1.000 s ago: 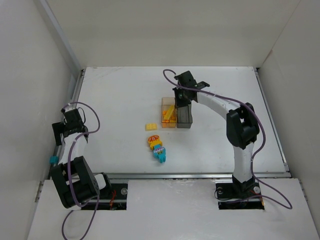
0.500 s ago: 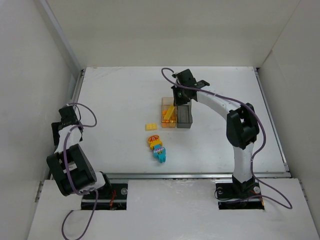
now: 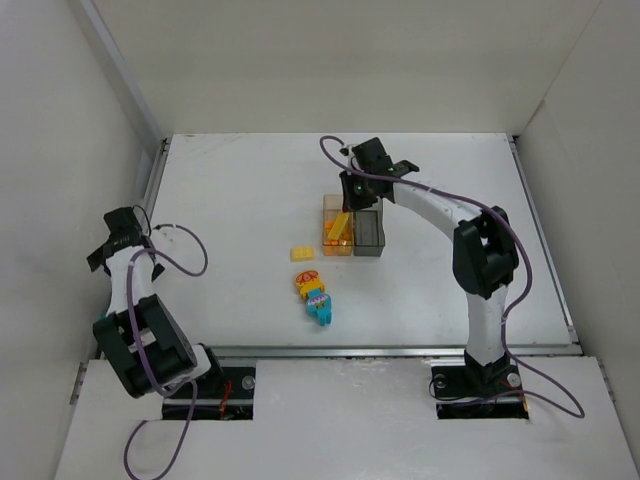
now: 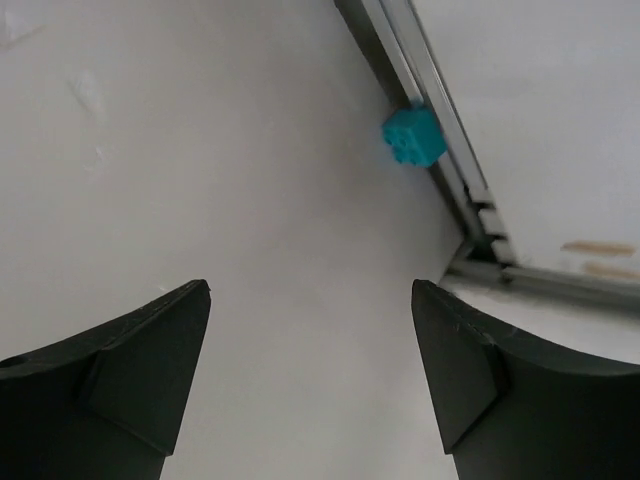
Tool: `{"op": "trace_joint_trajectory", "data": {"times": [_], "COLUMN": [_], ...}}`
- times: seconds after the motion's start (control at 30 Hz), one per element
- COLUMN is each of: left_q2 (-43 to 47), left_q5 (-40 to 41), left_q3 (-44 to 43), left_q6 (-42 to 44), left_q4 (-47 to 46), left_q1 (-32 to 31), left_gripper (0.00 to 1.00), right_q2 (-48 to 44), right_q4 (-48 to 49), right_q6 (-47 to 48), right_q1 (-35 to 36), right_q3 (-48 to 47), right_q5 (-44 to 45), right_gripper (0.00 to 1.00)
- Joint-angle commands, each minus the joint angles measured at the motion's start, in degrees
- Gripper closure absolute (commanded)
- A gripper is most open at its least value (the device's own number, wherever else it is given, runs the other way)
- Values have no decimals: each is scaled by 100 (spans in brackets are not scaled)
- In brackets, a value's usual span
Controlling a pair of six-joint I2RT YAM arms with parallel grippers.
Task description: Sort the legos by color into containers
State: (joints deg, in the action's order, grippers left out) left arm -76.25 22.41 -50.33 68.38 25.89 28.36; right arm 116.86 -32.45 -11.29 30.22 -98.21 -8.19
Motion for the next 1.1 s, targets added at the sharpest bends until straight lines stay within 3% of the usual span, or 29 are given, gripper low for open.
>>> {"op": "trace_joint_trajectory", "data": {"times": [0.0,0.1,0.27,0.3,0.33,0.37,0.63,1.07], "left_q2": [251,-396,-1926,-2112,-2340,-2342,-1692,-2175], "left_q5": [-62,-542,-958,-1019,-1020,-1020,-835,-502], "left_q3": [313,-98,-1696,-1865,-1945,-1946,-330,-286], "left_q6": [2450,2610,2672,2672,2672,2855,4551,6598], "left_q4": [-154,590,2390,2534,2596,2466,655,-13], "left_q1": [38,90,380,459,512,617,1198,1866], "left_gripper": [21,23,34,29,7,0,0,0], "right_q2": [-348,-409,-524,-524,-524,-576,-629,-453], "right_q4": [292,292,292,292,292,222,54,-631], "right_q6": [136,188,302,303,303,303,250,145], "right_q1": [142,204,318,379,380,380,547,907], "right_q3": [-207,-145,-84,-84,-84,-84,-188,-919], "right_q5": [-210,-157,-104,-43,-43,36,238,668], "right_gripper": [81,80,80,80,80,80,79,79]}}
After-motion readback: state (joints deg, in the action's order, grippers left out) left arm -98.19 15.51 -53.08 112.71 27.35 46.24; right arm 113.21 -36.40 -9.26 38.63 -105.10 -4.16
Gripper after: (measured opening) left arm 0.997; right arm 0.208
